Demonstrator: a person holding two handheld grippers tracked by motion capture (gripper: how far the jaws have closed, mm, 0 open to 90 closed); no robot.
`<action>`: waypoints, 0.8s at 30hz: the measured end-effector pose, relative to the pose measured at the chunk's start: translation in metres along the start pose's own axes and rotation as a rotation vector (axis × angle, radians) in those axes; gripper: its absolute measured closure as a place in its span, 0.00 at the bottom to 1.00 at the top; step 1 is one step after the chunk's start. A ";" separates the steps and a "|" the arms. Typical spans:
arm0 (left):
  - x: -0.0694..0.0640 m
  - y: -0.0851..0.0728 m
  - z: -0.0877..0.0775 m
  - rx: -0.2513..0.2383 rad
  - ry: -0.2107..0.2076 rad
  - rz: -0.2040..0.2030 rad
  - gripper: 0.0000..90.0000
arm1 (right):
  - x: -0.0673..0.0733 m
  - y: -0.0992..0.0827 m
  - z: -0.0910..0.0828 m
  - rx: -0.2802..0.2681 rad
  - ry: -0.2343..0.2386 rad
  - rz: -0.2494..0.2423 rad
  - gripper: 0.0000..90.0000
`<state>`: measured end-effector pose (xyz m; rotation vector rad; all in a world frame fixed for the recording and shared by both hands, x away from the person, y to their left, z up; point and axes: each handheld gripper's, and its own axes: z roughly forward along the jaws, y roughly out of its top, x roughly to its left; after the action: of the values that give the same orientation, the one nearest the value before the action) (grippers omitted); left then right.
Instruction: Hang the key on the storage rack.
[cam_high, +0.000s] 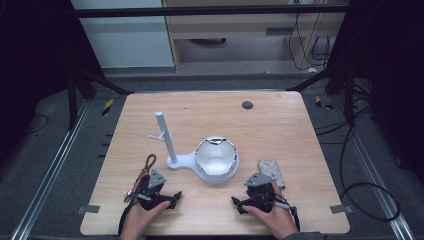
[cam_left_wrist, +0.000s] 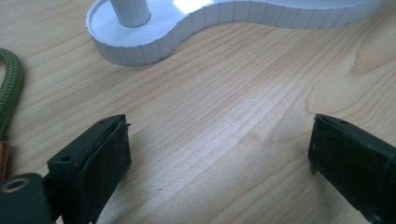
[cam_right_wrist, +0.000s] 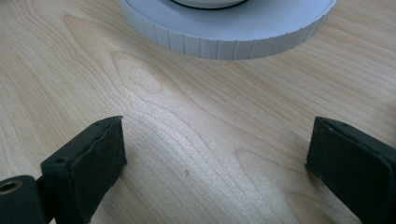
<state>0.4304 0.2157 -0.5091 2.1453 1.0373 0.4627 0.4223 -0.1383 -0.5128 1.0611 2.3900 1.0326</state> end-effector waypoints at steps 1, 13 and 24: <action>0.000 0.000 -0.001 0.004 -0.001 0.002 0.06 | 0.000 0.000 0.000 0.000 -0.001 -0.001 0.05; 0.025 -0.001 -0.038 0.000 0.076 -0.063 0.13 | 0.000 -0.003 -0.003 -0.001 0.007 -0.011 0.05; 0.078 0.018 -0.065 0.150 0.123 -0.076 0.16 | -0.001 -0.003 -0.003 0.001 0.011 -0.016 0.05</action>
<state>0.4502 0.2976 -0.4495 2.2223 1.2529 0.4999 0.4194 -0.1418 -0.5129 1.0379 2.4041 1.0343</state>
